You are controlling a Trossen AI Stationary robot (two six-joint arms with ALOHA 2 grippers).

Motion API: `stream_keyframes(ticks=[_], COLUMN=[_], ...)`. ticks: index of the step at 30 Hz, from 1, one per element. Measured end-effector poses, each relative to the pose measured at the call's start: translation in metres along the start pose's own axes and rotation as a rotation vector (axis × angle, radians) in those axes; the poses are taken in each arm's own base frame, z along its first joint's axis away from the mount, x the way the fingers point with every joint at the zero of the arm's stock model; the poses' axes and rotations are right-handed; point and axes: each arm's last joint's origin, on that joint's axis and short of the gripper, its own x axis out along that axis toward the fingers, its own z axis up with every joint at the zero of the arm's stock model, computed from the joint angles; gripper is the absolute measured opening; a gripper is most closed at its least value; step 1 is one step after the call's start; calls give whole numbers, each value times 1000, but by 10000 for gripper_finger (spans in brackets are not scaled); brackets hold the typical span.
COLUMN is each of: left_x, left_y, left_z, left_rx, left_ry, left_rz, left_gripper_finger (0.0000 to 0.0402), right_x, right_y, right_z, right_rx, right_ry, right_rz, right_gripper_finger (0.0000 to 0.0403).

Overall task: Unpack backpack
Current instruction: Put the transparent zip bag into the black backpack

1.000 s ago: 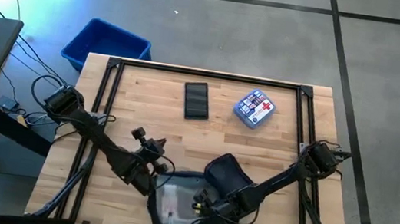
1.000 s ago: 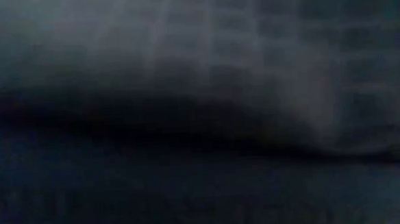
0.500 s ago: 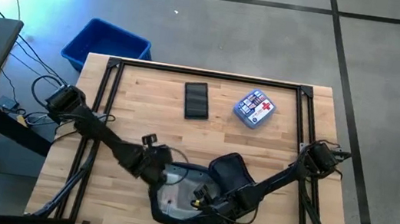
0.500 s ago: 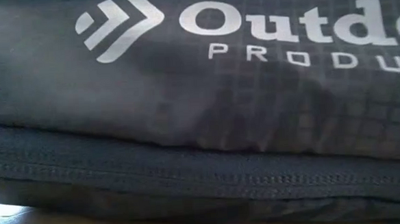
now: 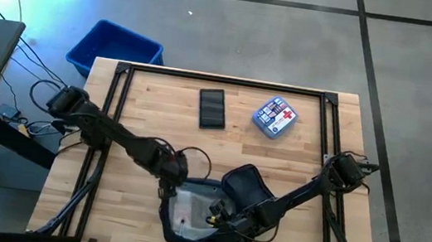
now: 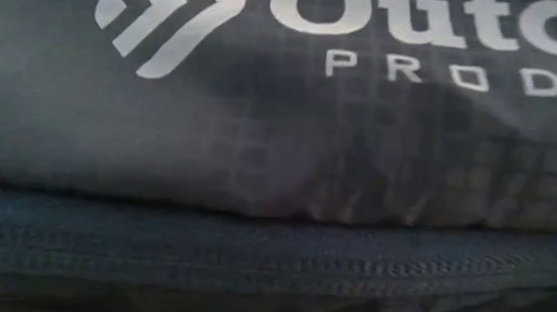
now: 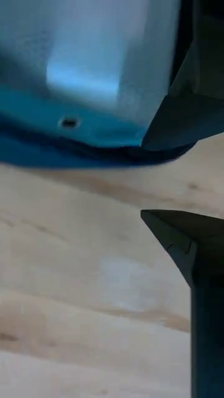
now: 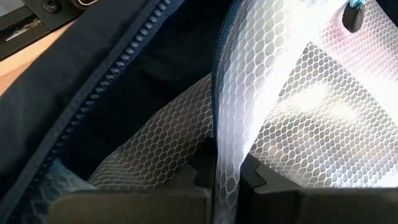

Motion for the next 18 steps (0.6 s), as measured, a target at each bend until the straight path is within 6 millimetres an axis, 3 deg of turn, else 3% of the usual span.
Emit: stream_keyframes(ticks=[5,18], left_x=[-6,29], left_y=[0,-3], left_z=[-1,-2], left_rx=[-21,-43], left_ry=[5,109], left_rz=[-35,47], left_gripper_finger=[143,143], right_x=[0,0], right_y=[-1,-2], right_z=[-1,-1], right_rx=[4,26], right_ry=[4,7], right_rz=[-2,-4], right_gripper_finger=[0,0])
